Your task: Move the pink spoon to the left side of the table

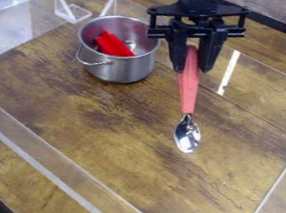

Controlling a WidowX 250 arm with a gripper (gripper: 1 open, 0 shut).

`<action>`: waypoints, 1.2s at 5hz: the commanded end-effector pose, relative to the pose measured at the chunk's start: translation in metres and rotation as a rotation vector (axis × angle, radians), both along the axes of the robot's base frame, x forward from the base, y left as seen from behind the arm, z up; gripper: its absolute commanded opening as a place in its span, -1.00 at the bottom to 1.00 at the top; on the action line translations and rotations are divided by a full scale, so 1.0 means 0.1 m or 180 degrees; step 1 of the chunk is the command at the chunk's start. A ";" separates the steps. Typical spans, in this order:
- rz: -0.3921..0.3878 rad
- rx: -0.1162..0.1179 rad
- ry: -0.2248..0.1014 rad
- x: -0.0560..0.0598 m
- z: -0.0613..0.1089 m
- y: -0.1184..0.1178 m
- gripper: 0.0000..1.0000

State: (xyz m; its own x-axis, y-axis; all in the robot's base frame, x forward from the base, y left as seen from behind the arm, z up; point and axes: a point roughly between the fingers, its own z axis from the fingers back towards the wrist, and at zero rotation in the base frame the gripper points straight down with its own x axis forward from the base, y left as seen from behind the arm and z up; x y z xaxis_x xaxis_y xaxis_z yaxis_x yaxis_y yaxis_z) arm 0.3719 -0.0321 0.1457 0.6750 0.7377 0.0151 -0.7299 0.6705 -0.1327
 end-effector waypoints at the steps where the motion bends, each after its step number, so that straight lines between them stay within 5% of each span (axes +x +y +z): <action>1: 0.0003 -0.0081 -0.0344 -0.02 0.23 0.20 -1.00; 4: -0.0020 -0.0283 -0.0423 0.22 0.12 0.42 -1.00; 6: 0.0193 -0.0419 -0.0499 0.38 0.15 0.64 -1.00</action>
State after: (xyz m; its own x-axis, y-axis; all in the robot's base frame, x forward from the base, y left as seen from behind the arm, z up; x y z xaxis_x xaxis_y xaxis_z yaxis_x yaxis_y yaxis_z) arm 0.4071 0.0294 0.1362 0.6280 0.7773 -0.0390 -0.7529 0.5940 -0.2833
